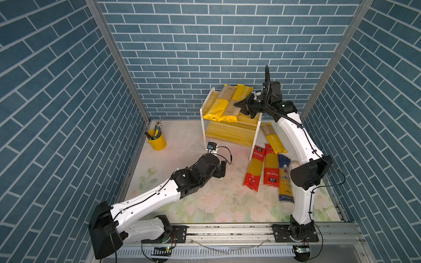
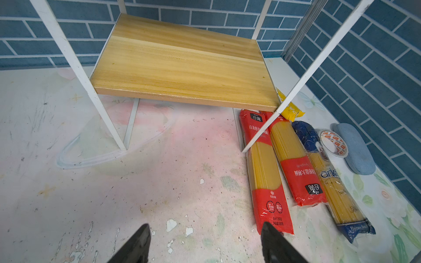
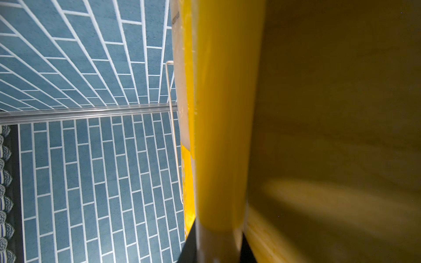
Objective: Arrange pasta packages on shelves
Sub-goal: Place the pasta bag on the shelf.
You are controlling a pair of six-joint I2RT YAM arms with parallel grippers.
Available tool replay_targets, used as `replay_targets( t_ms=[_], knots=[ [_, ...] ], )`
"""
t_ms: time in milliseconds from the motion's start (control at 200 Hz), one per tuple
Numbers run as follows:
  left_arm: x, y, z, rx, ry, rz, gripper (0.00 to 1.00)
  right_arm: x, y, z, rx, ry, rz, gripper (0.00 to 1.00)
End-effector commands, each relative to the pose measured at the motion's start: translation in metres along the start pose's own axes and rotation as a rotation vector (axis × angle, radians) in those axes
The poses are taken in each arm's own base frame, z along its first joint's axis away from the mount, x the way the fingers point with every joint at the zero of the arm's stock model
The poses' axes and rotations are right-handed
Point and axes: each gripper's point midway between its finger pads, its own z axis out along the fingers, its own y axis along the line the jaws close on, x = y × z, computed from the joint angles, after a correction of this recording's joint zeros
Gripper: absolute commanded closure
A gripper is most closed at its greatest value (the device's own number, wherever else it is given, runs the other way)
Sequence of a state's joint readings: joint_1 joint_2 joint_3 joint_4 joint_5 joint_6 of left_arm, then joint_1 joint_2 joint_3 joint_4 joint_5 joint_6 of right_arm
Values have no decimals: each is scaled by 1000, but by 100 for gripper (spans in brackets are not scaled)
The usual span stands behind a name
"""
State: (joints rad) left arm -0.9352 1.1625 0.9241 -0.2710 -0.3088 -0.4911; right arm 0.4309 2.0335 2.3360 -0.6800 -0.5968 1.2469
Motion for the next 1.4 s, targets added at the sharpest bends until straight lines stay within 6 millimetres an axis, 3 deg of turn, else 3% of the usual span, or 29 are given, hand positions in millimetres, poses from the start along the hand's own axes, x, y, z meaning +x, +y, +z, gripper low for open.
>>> replay_targets(
  t_ms=[0, 390, 645, 720, 820, 935, 1140, 1395],
  knots=[
    [-1, 0, 2, 2, -5, -11, 23, 0, 17, 5, -49, 14, -112, 100],
    [-1, -1, 3, 3, -2, -13, 23, 1, 8, 5, -13, 25, -128, 100],
    [1, 0, 4, 0, 1, -16, 23, -3, 4, -13, 42, -12, -145, 78],
    [2, 0, 4, 1, 1, -18, 23, 0, 6, -15, 34, -1, -154, 66],
    [1, -1, 5, 4, -1, -23, 23, 4, 9, -19, 29, 7, -158, 63],
    [1, -1, 5, 4, -1, -23, 24, 6, 11, -25, 33, 0, -161, 65],
    [2, -1, 6, 3, -1, -25, 24, 16, 13, -27, 12, 27, -154, 92],
    [2, -1, 5, 9, -6, -38, 24, 24, 16, -30, -33, 39, -126, 94]
  ],
)
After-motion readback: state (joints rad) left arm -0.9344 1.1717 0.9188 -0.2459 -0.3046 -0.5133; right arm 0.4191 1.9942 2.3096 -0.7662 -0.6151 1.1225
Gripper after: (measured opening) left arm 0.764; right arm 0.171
